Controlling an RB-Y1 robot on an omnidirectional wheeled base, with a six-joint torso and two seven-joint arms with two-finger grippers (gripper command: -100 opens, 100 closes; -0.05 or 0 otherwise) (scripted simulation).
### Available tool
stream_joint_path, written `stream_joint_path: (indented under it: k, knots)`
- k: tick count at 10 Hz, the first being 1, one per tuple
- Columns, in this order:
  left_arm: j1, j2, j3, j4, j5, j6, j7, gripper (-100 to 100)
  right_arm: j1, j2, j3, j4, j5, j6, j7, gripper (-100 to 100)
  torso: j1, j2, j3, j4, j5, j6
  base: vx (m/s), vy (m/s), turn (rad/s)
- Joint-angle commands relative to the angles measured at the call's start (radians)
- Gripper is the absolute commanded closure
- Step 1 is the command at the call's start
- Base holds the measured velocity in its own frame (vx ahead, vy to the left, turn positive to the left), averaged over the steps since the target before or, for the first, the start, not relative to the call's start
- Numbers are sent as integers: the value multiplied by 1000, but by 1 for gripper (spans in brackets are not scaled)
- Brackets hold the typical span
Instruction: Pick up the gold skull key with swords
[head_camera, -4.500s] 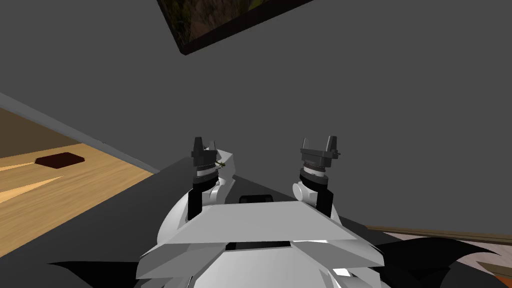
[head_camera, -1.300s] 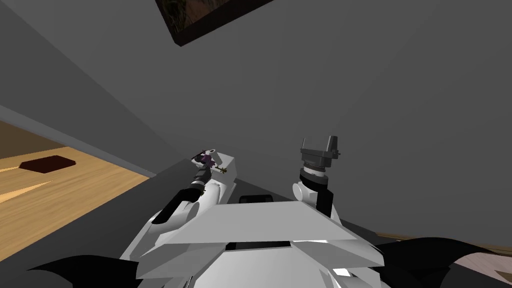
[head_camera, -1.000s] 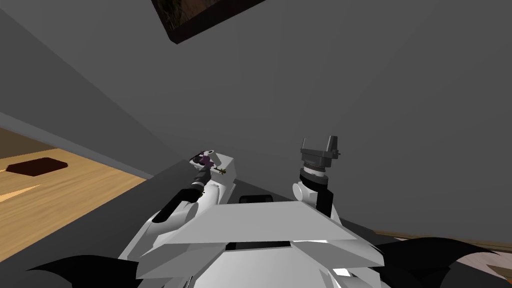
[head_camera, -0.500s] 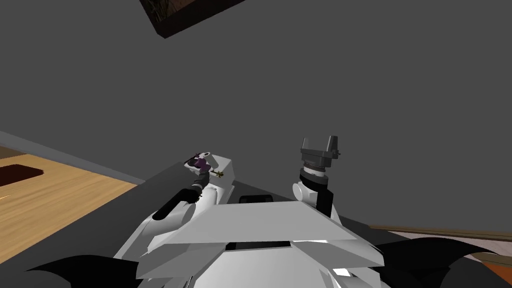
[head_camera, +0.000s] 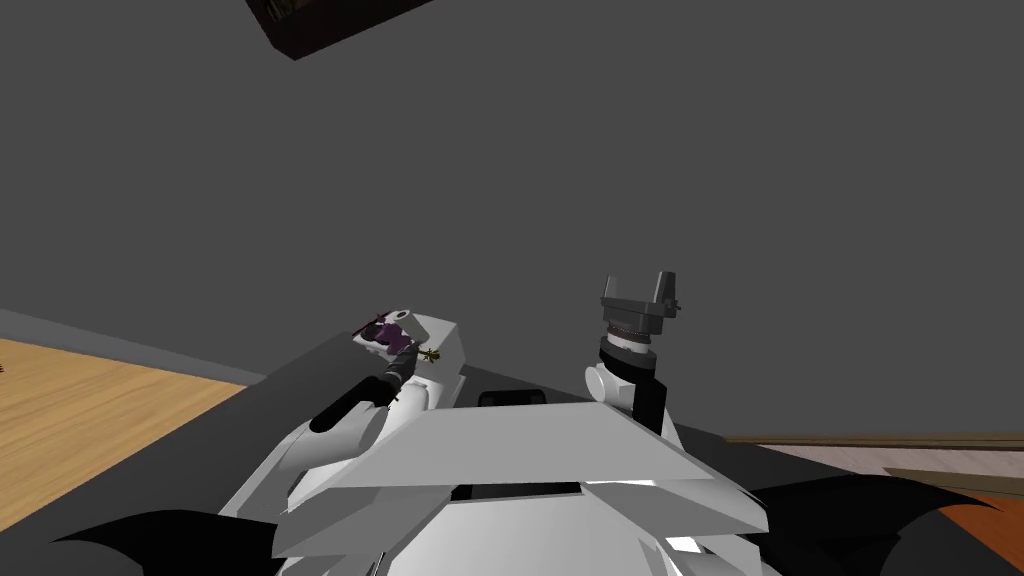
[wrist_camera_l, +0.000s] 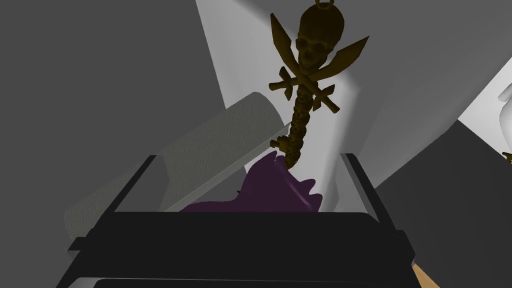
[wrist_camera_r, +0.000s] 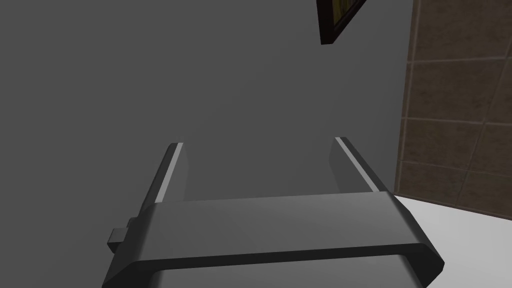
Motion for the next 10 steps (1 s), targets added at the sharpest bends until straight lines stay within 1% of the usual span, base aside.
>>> stream_joint_path:
  k: [1,2,3,7,10]
  knots:
    - [6,6,-1,-4,-2,31,-5,-100,0,0,0,0,0,0,0,0,0,0,0,0,0,0,25,-7,-36]
    - [5,21,0,0,0,65,-11,-100,0,0,0,0,0,0,0,0,0,1,0,0,0,-1,24,-10,-46]
    - [5,21,0,0,0,65,-11,-100,0,0,0,0,0,0,0,0,0,1,0,0,0,0,19,-6,-44]
    - [4,80,4,12,4,182,-32,-100,0,0,0,0,0,0,0,0,0,1,0,0,0,0,28,-9,-96]
    - [5,116,7,16,6,241,-42,-100,0,0,0,0,0,0,0,0,0,1,0,0,0,0,24,-11,-63]
